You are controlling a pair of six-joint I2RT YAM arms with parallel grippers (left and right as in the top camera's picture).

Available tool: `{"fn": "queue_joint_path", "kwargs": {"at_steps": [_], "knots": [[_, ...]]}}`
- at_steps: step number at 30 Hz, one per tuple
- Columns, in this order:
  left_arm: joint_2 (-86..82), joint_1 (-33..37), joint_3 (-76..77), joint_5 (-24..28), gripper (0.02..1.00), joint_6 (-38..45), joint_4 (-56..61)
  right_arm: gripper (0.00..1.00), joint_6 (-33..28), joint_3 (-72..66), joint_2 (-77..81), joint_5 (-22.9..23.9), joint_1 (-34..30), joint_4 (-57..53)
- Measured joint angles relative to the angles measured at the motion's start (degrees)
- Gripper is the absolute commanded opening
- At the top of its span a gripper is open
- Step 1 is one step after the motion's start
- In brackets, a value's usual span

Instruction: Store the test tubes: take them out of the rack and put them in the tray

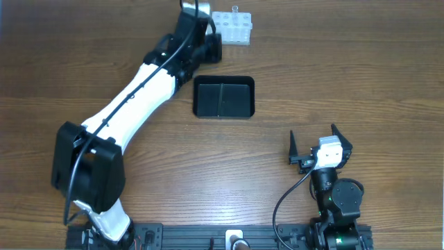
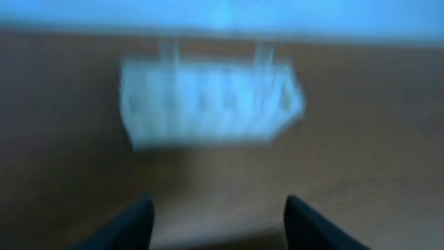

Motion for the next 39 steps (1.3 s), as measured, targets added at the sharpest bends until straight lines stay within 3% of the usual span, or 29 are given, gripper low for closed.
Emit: {"fn": "queue_joint_path", "kwargs": {"at_steps": [7,12,26,28,33,39], "knots": [[0.98,0.00,-0.02,-11.89,0.702,-0.02,16.17,0.991,0.02,0.00,0.00,0.02,0.00,0.00],[5.46,0.00,0.07,-16.61,0.678,-0.02,27.93,0.993,0.04,0.00,0.00,0.00,0.00,0.00],[21.66,0.00,-0.07,-18.80,0.801,0.02,51.95,0.993,0.07,0.00,0.00,0.00,0.00,0.00],[22.69,0.00,-0.07,-18.93,0.822,0.04,53.20,0.991,0.04,0.00,0.00,0.00,0.00,0.00],[24.33,0.00,-0.07,-19.08,0.996,0.92,54.25,0.993,0.04,0.00,0.00,0.00,0.00,0.00],[24.52,0.00,-0.07,-19.10,1.000,5.29,55.54,0.993,0.04,0.00,0.00,0.02,0.00,0.00]]}}
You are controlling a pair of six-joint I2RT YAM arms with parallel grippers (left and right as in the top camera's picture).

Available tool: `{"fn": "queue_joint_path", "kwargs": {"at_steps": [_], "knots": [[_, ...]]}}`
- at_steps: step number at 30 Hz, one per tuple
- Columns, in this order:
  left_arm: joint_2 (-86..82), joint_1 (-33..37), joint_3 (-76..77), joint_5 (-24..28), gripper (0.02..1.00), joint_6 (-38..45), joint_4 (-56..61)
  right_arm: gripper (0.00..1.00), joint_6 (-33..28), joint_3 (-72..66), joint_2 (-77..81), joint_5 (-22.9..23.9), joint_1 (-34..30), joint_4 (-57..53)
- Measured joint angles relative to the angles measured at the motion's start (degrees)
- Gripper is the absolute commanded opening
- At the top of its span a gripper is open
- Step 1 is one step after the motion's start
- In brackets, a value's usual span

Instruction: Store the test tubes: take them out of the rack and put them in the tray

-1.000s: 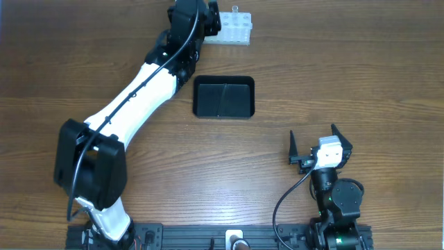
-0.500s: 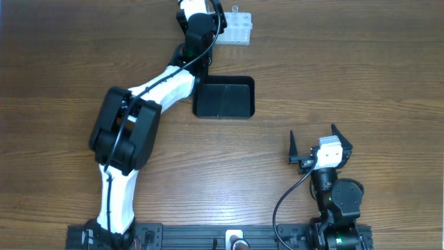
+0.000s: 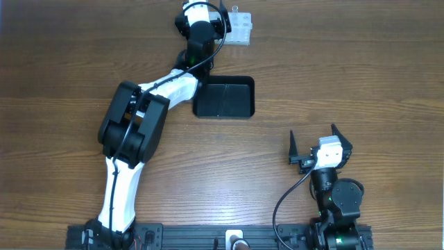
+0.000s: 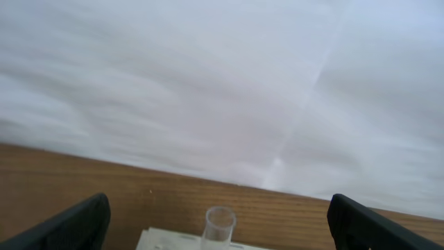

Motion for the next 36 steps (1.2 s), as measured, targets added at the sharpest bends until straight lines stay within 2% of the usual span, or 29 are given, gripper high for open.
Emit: {"fn": "queue_joint_path", "kwargs": {"at_steps": [19,36], "knots": [[0.26,0.92,1.81,2.64,0.996,10.23,1.05,0.991,-0.04,0.00,0.00,0.00,0.00,0.00],[5.55,1.25,4.66,6.75,0.978,11.56,1.22,0.993,0.00,0.00,0.00,-0.02,0.00,0.00]]}}
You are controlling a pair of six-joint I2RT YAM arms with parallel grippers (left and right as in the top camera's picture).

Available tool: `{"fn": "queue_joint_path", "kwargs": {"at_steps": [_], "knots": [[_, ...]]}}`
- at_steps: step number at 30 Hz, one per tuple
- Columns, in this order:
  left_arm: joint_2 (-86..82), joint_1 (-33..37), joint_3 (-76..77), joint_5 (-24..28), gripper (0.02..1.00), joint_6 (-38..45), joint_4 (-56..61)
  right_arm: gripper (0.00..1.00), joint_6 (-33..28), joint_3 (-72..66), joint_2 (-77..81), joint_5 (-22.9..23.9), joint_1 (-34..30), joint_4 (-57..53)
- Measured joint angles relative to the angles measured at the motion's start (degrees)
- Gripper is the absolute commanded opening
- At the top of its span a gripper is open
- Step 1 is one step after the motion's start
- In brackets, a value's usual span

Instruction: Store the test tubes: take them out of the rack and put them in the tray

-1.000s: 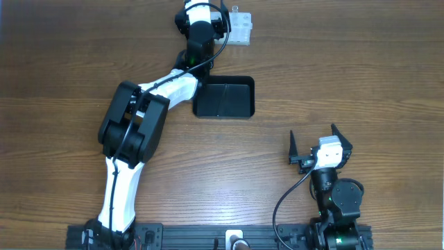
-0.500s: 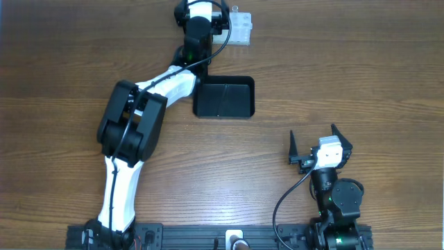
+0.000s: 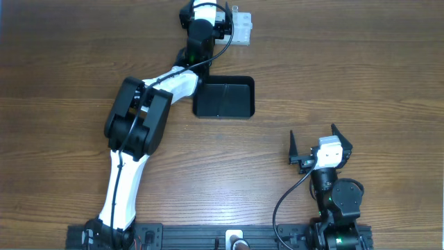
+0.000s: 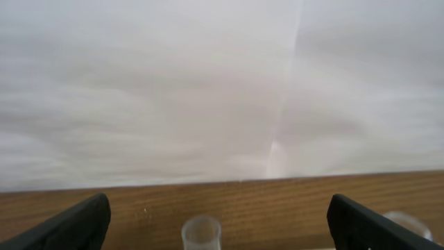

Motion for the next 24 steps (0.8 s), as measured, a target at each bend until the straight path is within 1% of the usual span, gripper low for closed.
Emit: {"fn": "queue_joint_path", "kwargs": {"at_steps": [6,11,19,24], "knots": [[0.46,0.31,0.00,0.57,0.899,0.15,0.31,0.991,-0.02,0.00,0.00,0.02,0.00,0.00],[0.46,0.44,0.00,0.66,0.757,0.22,0.28,0.991,0.02,0.00,0.00,0.00,0.00,0.00],[0.46,0.94,0.00,1.01,0.584,0.13,-0.20,0.991,-0.02,0.00,0.00,0.00,0.00,0.00],[0.46,1.05,0.00,1.03,0.500,0.15,-0.57,0.993,-0.02,0.00,0.00,0.00,0.00,0.00]]}}
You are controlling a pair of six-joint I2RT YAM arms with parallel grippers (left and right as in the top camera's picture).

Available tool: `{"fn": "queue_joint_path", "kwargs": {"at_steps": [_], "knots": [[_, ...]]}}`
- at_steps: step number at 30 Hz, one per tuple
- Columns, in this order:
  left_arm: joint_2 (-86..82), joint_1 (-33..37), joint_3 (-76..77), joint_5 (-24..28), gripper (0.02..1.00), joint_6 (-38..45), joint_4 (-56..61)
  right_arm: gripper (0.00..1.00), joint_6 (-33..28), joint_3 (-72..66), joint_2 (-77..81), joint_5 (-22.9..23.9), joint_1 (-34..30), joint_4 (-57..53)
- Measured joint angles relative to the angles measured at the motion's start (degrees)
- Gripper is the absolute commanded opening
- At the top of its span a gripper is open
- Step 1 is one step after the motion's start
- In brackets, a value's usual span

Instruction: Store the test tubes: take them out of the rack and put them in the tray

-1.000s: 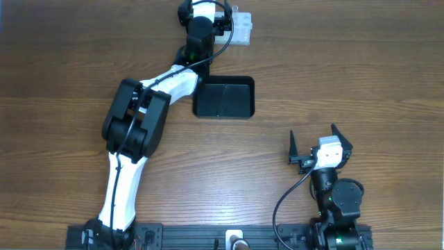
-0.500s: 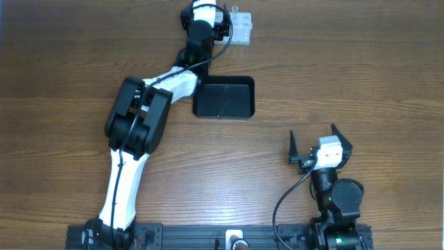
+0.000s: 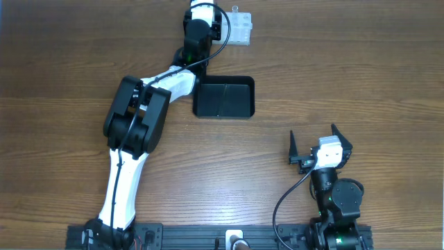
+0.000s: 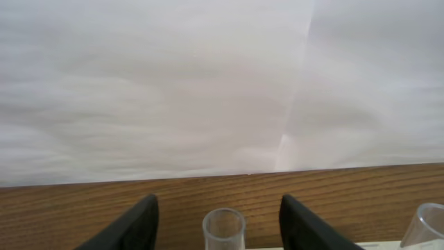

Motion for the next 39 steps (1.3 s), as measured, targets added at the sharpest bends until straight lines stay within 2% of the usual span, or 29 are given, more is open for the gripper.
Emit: {"fn": "queue_joint_path", "kwargs": {"at_steps": [22,39], "knots": [[0.00,0.28,0.00,0.00,0.492,0.02,-1.33,0.993,-0.02,0.00,0.00,0.02,0.00,0.00],[0.00,0.33,0.00,0.46,0.347,0.02,-1.33,0.993,0.04,0.00,0.00,0.00,0.00,0.00]]}}
